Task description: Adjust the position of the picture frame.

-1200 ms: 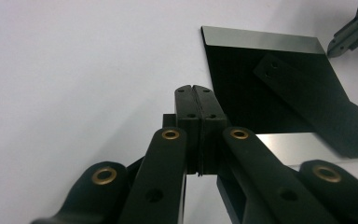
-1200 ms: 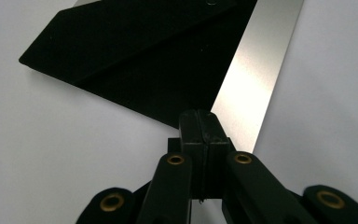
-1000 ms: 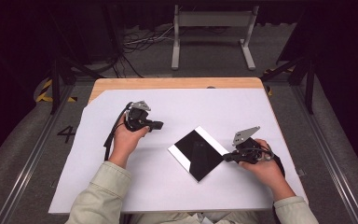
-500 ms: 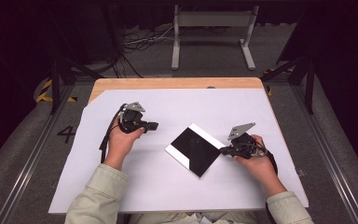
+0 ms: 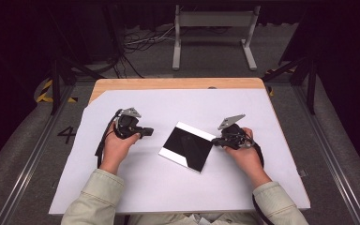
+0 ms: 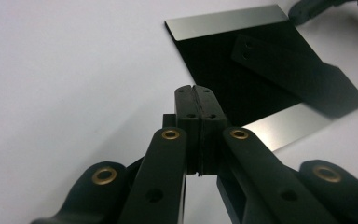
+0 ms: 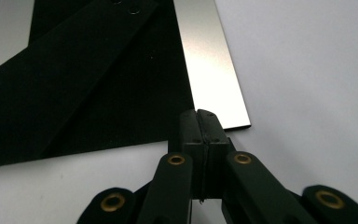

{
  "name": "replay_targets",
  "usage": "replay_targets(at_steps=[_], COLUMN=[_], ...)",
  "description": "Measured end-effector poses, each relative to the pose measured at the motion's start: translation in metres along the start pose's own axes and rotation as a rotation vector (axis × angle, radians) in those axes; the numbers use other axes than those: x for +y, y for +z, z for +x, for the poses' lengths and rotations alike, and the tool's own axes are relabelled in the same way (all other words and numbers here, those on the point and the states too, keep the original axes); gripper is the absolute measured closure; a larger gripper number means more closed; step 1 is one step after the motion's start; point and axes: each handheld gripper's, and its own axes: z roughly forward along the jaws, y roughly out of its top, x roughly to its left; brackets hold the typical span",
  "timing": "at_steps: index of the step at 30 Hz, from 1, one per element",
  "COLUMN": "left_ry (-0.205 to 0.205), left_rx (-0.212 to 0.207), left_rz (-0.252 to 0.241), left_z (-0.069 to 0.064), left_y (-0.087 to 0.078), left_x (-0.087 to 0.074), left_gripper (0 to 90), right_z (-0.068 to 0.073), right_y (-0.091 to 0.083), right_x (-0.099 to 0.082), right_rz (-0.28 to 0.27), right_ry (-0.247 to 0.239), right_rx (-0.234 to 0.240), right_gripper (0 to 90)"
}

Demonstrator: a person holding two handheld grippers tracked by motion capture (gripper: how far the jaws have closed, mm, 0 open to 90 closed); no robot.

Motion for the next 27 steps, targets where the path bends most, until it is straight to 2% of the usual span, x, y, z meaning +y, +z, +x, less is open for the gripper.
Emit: replay_targets(at_steps=[1, 6, 9, 14, 18, 21, 22, 25, 27], left_ry=[-0.006, 0.018, 0.014, 0.01, 0.003, 0.014, 0.015, 0.018, 0.018], left_rx=[-0.004, -0.01, -0.017, -0.037, -0.041, -0.04, -0.035, -0.049, -0.052], left_rz=[0.007, 0.052, 0.058, 0.073, 0.107, 0.127, 0.144, 0.181, 0.184], left_z=[-0.001, -0.007, -0.008, -0.01, -0.01, -0.01, -0.012, -0.014, -0.015], left_y=[0.001, 0.002, 0.0, 0.0, 0.006, 0.01, 0.012, 0.022, 0.024], left_x=[-0.002, -0.012, -0.018, -0.026, -0.028, -0.028, -0.029, -0.03, -0.03], left_gripper=[90.0, 90.0, 90.0, 90.0, 90.0, 90.0, 90.0, 90.0, 90.0], right_z=[0.0, 0.001, 0.003, 0.004, 0.001, -0.004, -0.004, -0.011, -0.012], right_y=[0.002, 0.012, 0.018, 0.021, 0.01, -0.004, -0.004, -0.021, -0.024], right_x=[0.003, 0.012, 0.017, 0.019, 0.017, 0.013, 0.013, 0.008, 0.006], right_rz=[-0.001, -0.025, -0.044, -0.073, -0.088, -0.111, -0.111, -0.145, -0.151], right_ry=[0.0, 0.019, 0.021, 0.027, 0.046, 0.069, 0.069, 0.096, 0.101], right_rx=[-0.004, -0.043, -0.074, -0.086, -0.074, -0.077, -0.077, -0.078, -0.079], right_gripper=[90.0, 90.0, 90.0, 90.0, 90.0, 90.0, 90.0, 90.0, 90.0])
